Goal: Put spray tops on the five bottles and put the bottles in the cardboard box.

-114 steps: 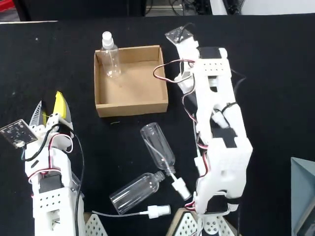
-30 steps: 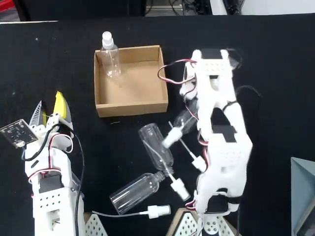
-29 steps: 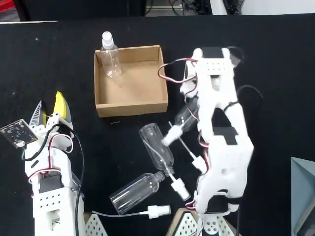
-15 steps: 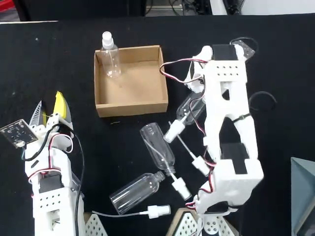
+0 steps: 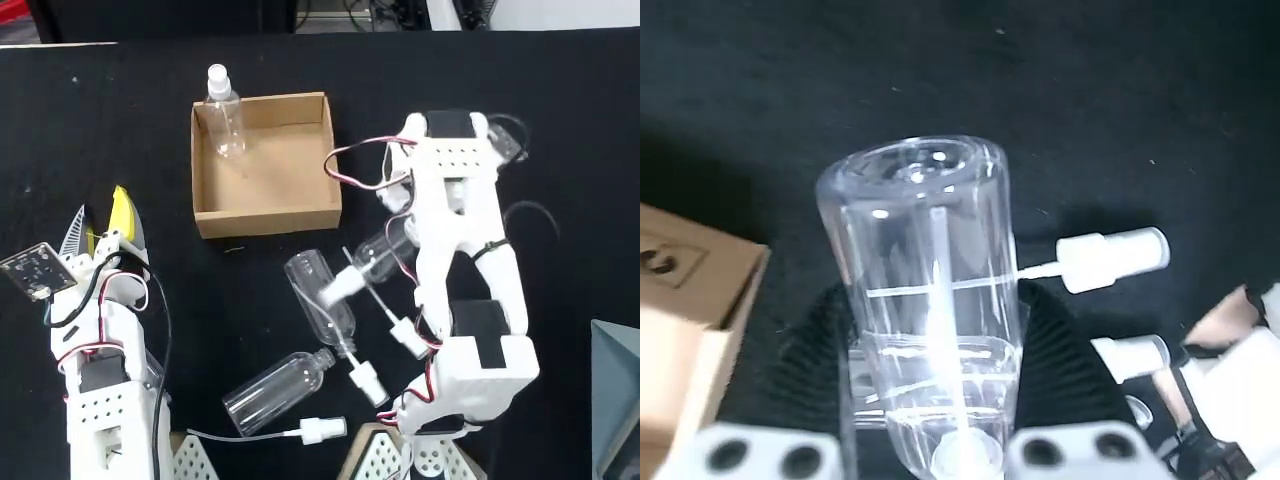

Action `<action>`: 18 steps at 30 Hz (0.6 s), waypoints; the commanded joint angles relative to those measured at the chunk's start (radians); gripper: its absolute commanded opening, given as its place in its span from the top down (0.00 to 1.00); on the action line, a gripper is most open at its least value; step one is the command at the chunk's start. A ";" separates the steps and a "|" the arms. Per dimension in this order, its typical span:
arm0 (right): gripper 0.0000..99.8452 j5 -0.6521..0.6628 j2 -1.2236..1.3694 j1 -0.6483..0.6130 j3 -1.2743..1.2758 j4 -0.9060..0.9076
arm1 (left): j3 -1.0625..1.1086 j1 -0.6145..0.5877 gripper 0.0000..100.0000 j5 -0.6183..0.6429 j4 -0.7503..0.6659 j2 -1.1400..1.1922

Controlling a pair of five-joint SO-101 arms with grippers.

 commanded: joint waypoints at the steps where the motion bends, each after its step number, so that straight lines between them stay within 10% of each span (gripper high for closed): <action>1: 0.98 -0.029 -0.081 -0.006 0.030 -0.009 | 0.025 -0.005 0.81 -0.008 0.005 -0.011; 18: 0.95 -0.031 -0.079 0.121 0.134 -0.259 | 0.025 -0.005 0.81 -0.008 0.005 -0.009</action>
